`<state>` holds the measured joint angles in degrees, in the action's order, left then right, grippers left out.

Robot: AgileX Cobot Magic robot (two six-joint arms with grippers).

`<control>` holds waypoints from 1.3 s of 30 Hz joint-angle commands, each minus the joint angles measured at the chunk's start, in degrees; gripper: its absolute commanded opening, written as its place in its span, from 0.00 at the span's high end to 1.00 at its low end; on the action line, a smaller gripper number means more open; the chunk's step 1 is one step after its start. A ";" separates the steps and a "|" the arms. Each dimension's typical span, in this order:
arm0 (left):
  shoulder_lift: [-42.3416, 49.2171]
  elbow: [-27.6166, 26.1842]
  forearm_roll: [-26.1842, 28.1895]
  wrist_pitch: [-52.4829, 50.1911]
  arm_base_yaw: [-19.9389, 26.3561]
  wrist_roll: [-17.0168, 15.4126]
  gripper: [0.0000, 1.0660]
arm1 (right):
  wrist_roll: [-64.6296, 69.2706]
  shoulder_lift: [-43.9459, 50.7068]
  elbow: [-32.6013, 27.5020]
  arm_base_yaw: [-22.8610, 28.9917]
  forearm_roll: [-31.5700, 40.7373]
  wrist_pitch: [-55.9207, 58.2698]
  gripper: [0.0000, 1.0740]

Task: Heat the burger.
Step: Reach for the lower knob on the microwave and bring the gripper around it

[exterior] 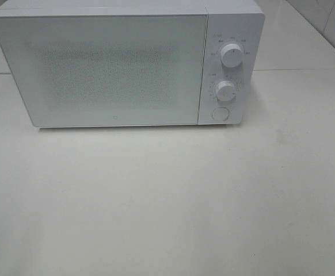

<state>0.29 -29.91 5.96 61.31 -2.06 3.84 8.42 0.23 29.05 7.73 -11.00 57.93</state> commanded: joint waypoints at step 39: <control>1.09 0.23 0.11 0.06 0.17 -0.34 0.06 | 0.97 -24.35 2.06 -0.34 -0.17 -30.48 0.30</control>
<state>0.29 -29.91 5.96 61.31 -2.06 3.84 8.42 -21.31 30.88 7.73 -11.06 32.09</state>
